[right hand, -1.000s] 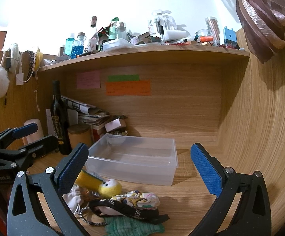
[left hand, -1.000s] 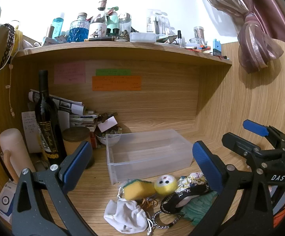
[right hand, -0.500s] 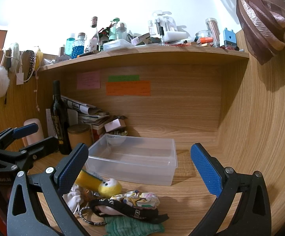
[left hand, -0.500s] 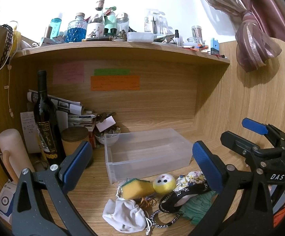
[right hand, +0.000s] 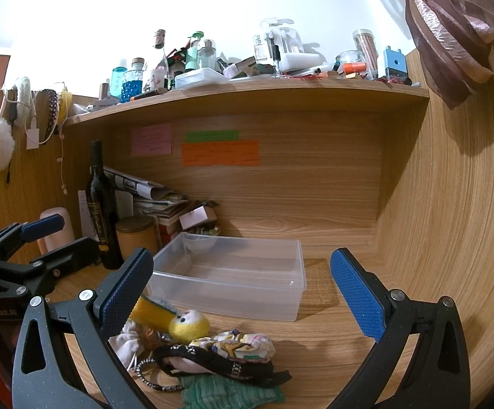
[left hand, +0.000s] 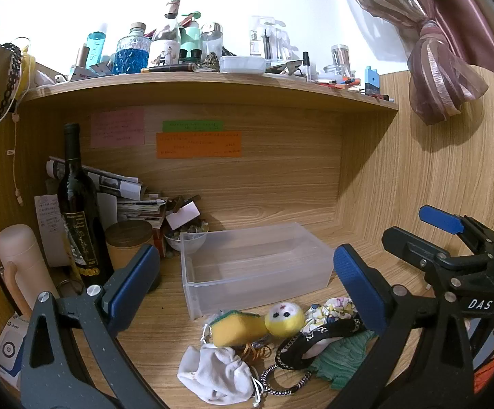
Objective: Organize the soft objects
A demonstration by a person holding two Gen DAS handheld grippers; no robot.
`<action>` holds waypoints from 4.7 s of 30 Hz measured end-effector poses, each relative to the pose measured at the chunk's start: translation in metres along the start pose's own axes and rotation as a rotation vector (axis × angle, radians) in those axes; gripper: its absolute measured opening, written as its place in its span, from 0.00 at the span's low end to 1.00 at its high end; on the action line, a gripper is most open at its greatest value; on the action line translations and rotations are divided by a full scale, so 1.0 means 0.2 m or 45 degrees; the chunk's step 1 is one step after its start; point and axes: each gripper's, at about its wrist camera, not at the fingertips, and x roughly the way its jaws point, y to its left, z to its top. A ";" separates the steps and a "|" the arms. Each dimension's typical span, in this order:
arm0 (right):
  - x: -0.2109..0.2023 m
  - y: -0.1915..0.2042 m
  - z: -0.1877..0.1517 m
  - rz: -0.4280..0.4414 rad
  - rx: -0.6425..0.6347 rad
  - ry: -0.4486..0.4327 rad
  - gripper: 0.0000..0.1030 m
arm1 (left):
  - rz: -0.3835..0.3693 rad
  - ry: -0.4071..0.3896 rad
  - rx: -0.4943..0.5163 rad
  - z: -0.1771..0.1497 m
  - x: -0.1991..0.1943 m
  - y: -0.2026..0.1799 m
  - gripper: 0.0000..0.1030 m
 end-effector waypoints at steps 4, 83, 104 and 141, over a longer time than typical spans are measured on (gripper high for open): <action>0.01 -0.01 0.00 0.013 0.007 0.006 1.00 | 0.000 0.013 0.003 0.00 0.01 0.00 1.00; 0.70 -0.21 0.06 0.123 -0.001 0.392 0.42 | 0.024 0.426 0.014 0.06 0.83 0.22 0.38; 1.15 -0.20 -0.16 0.097 -0.100 0.768 0.42 | 0.012 0.769 0.145 -0.13 1.26 0.17 0.43; 0.41 -0.09 -0.21 0.173 -0.049 0.418 1.00 | 0.061 0.544 0.095 -0.27 0.48 0.16 1.00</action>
